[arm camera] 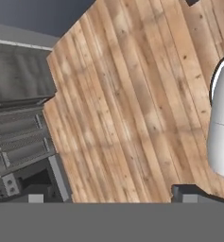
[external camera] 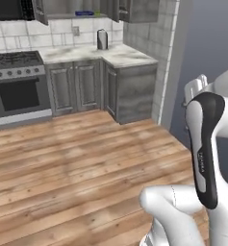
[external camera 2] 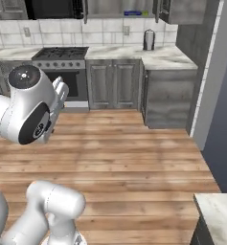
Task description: Retrieve the tupperware and aluminum foil from the cabinet and place them on the dining counter near the plate with onion and shrimp to prepare for storing leftovers.
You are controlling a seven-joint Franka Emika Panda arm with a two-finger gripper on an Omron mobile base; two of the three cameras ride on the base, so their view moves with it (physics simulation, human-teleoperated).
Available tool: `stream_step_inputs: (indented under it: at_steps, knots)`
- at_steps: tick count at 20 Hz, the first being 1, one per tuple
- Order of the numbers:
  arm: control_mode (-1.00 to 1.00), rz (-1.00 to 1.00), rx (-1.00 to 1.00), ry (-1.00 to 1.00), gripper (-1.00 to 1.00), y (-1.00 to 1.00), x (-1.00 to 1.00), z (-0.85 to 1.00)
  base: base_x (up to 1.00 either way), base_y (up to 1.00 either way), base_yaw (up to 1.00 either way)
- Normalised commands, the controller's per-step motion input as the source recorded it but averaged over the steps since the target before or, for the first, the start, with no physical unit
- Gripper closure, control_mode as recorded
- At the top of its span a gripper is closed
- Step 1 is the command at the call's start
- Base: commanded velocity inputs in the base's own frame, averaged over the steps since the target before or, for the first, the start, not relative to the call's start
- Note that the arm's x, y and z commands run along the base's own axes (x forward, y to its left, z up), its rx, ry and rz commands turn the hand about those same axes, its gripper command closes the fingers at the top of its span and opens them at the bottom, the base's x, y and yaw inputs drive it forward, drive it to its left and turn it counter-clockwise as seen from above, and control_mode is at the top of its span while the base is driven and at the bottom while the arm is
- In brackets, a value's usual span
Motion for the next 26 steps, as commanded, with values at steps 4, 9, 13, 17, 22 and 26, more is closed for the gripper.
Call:
stream_step_inputs:
  at_steps: [4,9,13,17,22,26]
  knots:
    - [1.0,0.0,0.0,0.0,-1.0,0.0,0.0,0.0,1.0,-0.05,0.0]
    - [1.0,0.0,0.0,0.0,-1.0,0.0,0.0,0.0,1.0,0.0,0.0]
    - [1.0,0.0,0.0,0.0,-1.0,0.0,0.0,0.0,1.0,0.0,0.0]
    - [1.0,0.0,0.0,0.0,-1.0,0.0,0.0,0.0,1.0,0.0,0.0]
    - [1.0,0.0,0.0,0.0,-1.0,0.0,0.0,0.0,1.0,0.0,0.0]
    - [1.0,0.0,0.0,0.0,-1.0,0.0,0.0,0.0,1.0,-0.09,0.0]
